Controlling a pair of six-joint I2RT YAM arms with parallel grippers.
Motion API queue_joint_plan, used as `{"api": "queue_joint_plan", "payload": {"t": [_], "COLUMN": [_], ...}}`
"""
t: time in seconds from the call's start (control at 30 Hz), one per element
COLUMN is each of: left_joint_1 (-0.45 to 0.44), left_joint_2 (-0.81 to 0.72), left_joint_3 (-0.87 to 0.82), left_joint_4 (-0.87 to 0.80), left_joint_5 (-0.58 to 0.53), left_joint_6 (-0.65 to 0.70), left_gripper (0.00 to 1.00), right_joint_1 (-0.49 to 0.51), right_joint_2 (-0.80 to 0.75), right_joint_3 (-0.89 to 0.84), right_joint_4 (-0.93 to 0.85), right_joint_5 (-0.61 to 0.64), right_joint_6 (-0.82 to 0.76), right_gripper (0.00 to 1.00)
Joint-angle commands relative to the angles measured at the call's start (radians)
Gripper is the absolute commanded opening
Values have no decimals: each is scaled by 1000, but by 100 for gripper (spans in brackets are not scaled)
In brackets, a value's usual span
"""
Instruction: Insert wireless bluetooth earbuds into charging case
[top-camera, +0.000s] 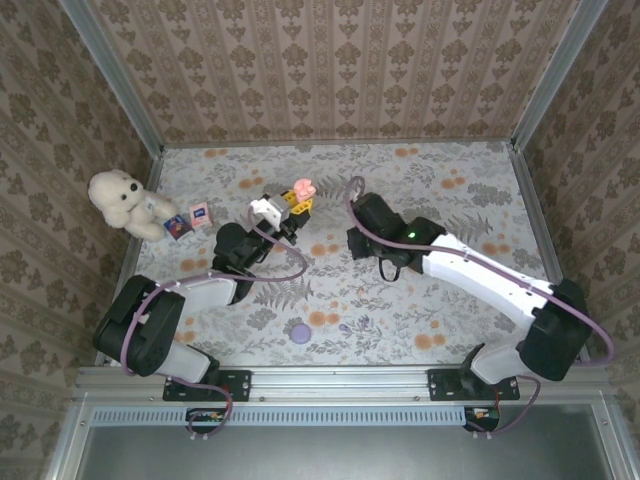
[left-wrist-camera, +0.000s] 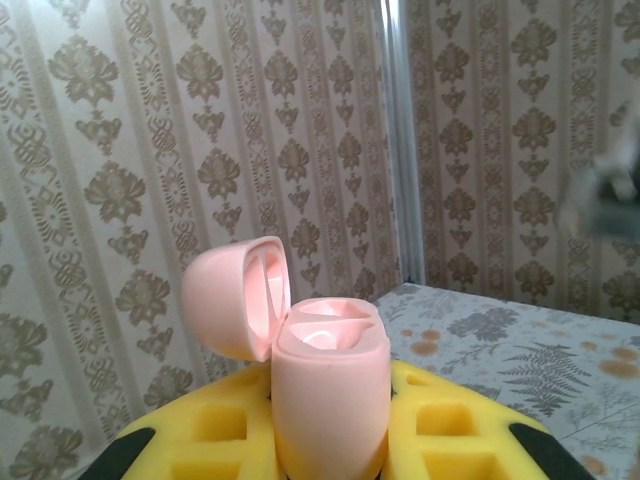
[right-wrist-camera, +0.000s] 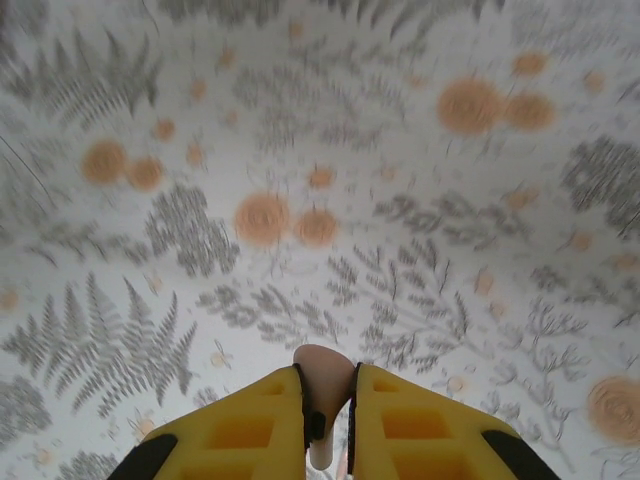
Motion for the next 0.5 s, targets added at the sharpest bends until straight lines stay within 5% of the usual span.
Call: {"api": "queue_joint_plan", "payload": {"t": [0.0,0.47], "left_joint_1": [-20,-80], "left_joint_2": [-12,30], "left_joint_3": [45,134], "left_joint_4": [27,8], "left_joint_5": [75,140], "left_joint_6": [-16,-4], "left_gripper": [0,0], "right_joint_1": [-26,-55], "right_joint_2": [-74,-141], "right_joint_3": [68,165], "right_joint_4": [35,266], "right_joint_5": [8,-189], "right_joint_6": [-64,-183], "right_gripper": [17,18]}}
